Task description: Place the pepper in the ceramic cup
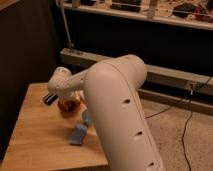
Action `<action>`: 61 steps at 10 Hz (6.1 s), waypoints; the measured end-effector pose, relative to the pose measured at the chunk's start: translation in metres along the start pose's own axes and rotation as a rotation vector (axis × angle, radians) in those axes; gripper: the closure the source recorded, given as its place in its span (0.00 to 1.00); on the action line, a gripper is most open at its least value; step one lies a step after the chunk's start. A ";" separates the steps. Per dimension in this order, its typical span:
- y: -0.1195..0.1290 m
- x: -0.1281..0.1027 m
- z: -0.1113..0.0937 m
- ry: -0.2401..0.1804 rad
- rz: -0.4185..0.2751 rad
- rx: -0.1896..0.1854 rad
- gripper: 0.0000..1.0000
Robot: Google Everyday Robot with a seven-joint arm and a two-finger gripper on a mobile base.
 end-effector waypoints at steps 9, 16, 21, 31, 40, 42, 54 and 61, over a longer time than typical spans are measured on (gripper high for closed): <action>0.004 -0.008 0.015 0.006 -0.012 0.013 0.35; 0.007 -0.005 0.016 0.020 0.005 0.023 0.82; 0.014 -0.005 0.019 0.032 -0.022 0.030 1.00; 0.015 -0.001 -0.033 -0.008 -0.069 0.071 1.00; 0.011 0.011 -0.045 0.120 -0.068 0.062 0.32; -0.001 0.011 -0.047 0.136 -0.056 0.098 0.20; -0.057 0.016 -0.054 0.189 0.122 0.127 0.20; -0.052 0.010 -0.044 0.194 0.113 0.085 0.46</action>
